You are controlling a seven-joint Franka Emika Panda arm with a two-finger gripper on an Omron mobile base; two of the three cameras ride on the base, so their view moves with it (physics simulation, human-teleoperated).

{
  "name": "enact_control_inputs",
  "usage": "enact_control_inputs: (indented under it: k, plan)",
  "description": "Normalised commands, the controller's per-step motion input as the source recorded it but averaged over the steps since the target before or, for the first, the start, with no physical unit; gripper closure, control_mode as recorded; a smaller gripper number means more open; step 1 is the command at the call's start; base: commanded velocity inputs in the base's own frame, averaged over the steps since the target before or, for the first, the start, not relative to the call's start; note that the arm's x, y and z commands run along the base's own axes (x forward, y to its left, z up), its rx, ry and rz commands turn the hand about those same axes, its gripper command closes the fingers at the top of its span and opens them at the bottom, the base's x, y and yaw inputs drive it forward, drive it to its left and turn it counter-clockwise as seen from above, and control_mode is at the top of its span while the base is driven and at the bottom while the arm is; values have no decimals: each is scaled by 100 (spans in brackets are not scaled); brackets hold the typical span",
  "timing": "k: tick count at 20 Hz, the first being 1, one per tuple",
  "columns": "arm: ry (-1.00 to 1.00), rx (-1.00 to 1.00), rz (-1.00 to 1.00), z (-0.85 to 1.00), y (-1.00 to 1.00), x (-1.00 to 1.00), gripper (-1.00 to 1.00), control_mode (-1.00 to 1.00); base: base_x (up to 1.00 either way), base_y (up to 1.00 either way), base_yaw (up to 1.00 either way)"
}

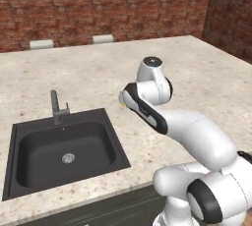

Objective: Locate and retrieve the soap dispenser and sponge from the cabinet. Place them next to the sink.

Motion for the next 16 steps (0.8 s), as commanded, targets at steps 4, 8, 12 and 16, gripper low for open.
enact_control_inputs:
  k: [4, 8, 12, 16]
  plan:
    - [5, 0, -1, -14, -3, 43, 100, -100, 0, 0, 0]
    - [10, -2, 0, -11, 0, 47, 100, -100, 0, 0, 0]
    - [9, 0, 0, -26, 4, 28, 100, -100, 0, 0, 0]
    - [3, -1, 0, -31, 16, 24, 100, -100, 0, 0, 0]
